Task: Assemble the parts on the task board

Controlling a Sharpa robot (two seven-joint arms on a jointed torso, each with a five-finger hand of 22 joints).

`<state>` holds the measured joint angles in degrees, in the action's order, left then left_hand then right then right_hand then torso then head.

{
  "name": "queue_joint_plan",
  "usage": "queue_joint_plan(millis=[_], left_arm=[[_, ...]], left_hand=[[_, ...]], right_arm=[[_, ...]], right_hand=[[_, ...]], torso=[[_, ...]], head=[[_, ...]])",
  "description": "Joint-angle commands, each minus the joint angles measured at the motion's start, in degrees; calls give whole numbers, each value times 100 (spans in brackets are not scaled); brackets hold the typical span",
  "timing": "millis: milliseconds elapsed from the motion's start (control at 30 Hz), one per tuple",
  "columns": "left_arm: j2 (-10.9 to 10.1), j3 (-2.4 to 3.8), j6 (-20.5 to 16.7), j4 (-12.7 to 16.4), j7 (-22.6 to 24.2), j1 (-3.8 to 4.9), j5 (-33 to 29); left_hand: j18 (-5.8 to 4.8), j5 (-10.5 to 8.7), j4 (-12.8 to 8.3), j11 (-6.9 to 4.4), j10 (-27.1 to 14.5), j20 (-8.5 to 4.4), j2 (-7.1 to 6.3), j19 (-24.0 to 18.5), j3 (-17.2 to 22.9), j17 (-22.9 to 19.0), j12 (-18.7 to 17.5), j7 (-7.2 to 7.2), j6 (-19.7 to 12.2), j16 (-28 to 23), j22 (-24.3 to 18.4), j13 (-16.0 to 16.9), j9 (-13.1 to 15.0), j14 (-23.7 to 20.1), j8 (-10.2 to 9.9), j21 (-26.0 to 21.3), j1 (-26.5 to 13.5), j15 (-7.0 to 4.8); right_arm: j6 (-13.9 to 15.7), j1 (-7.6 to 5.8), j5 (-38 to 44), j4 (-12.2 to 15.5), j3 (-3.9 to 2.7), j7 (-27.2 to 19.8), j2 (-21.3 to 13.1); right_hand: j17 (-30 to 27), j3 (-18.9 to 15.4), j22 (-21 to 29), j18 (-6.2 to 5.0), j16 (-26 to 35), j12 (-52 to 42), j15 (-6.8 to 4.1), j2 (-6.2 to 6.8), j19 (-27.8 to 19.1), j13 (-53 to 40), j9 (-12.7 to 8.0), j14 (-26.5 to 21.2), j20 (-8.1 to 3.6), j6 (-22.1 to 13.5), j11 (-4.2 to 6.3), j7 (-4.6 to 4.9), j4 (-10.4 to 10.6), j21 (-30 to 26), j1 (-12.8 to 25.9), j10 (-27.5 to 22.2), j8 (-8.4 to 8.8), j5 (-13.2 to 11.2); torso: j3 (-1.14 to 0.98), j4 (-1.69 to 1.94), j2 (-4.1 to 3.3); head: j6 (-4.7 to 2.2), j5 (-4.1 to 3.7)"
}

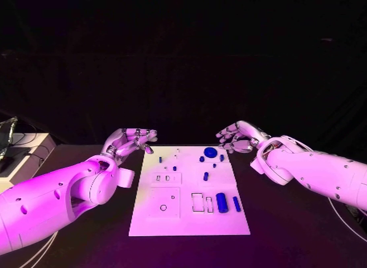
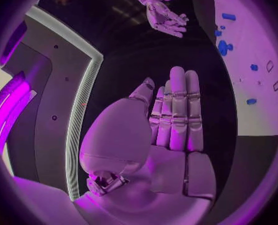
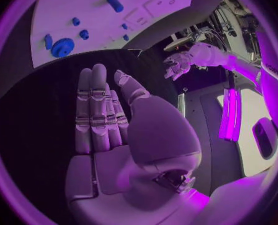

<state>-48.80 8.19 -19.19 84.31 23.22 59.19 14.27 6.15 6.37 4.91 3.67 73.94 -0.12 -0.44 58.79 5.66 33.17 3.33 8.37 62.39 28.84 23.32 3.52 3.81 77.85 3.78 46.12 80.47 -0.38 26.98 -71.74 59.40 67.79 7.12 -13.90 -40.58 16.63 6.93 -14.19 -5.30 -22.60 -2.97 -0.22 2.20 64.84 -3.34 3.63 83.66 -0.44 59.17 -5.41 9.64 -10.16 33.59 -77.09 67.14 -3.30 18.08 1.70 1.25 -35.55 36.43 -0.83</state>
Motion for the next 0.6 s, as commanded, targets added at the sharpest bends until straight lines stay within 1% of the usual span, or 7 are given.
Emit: queue_joint_plan(millis=[33, 200, 233, 267, 300, 433, 600], left_arm=[[-89, 30, 279, 211, -19, -4, 136], [-210, 55, 316, 414, -86, -4, 138], [-228, 59, 318, 444, -98, -4, 138], [-240, 62, 322, 466, -111, -4, 138], [-243, 63, 323, 472, -115, -4, 138], [-248, 68, 335, 481, -138, -4, 136], [-242, 70, 380, 461, -176, -5, 134]], left_hand=[[-15, -23, 13, 33, -37, 21, -62, -197, 74, 190, 30, 17, -7, 138, 176, 10, 5, -125, -1, 234, -52, 15], [15, -21, 14, 49, -98, 56, -85, -310, 124, 235, 12, 37, -43, 136, 252, 1, 0, -177, -18, 344, -76, 32], [17, -21, 17, 57, -118, 63, -91, -326, 126, 229, 12, 46, -62, 120, 252, 1, -2, -187, -18, 344, -82, 38], [21, -22, 20, 72, -153, 79, -97, -358, 135, 205, 14, 58, -88, 73, 244, 1, 0, -211, -16, 331, -88, 51], [25, -21, 20, 73, -157, 85, -99, -363, 141, 197, 14, 61, -92, 58, 241, 1, 1, -208, -14, 330, -88, 53], [48, -22, 23, 90, -195, 117, -118, -381, 167, 143, 11, 77, -120, -45, 211, -1, 0, -189, -17, 314, -103, 64], [51, -25, 24, 105, -235, 139, -129, -403, 172, 104, 12, 86, -151, -133, 168, -1, 0, -203, -16, 272, -116, 80]], right_arm=[[-243, -42, 372, -99, -7, 577, 61], [-435, -113, -316, -237, -11, 660, 160], [-467, -127, -464, -282, -11, 613, 188], [-490, -140, -604, -336, -11, 528, 223], [-492, -144, -651, -359, -12, 487, 236], [-396, -159, -670, -476, -12, 295, 301], [-254, -167, -296, -530, -13, 274, 328]], right_hand=[[2010, -244, -997, -190, -2191, -41, -50, 258, 300, -15, 10, -61, -156, 51, -36, -21, 131, 1315, 119, -177, -20, 113], [1515, -287, -697, -116, -713, -228, 145, 389, -516, -4, 4, -868, 112, -309, -273, 70, 277, 567, -187, -1451, -36, 110], [1061, -159, -452, 35, 120, 10, 325, 504, -1078, 51, 6, -1328, 292, -498, -386, 15, 435, 76, -294, -2517, -25, 112], [439, -91, -398, -251, 1163, 10, 673, 494, -625, 50, 20, -2200, 352, -458, -440, -30, 527, 97, -410, -2345, -31, 116], [114, -111, -294, -439, 1468, 19, 713, 530, -500, 54, 18, -2031, 509, -443, -473, -17, 540, -30, -459, -2326, -16, 101], [-110, 2, -605, -696, 1329, -160, 168, 299, 560, 1, 44, -404, 274, -87, -173, -27, 394, 629, -591, -616, -79, 86], [190, 229, -2653, -247, 754, -332, -165, 291, 1230, -66, 17, 320, -57, 151, 272, -68, 226, 2422, -505, 947, -34, -33]], torso=[[54, 100, -179], [97, 156, -283], [107, 171, -312], [118, 185, -341], [120, 187, -347], [147, 229, -422], [179, 268, -482]], head=[[-19, -59], [-40, -100], [-37, -98], [-38, -104], [-33, -106], [-53, -148], [-57, -179]])
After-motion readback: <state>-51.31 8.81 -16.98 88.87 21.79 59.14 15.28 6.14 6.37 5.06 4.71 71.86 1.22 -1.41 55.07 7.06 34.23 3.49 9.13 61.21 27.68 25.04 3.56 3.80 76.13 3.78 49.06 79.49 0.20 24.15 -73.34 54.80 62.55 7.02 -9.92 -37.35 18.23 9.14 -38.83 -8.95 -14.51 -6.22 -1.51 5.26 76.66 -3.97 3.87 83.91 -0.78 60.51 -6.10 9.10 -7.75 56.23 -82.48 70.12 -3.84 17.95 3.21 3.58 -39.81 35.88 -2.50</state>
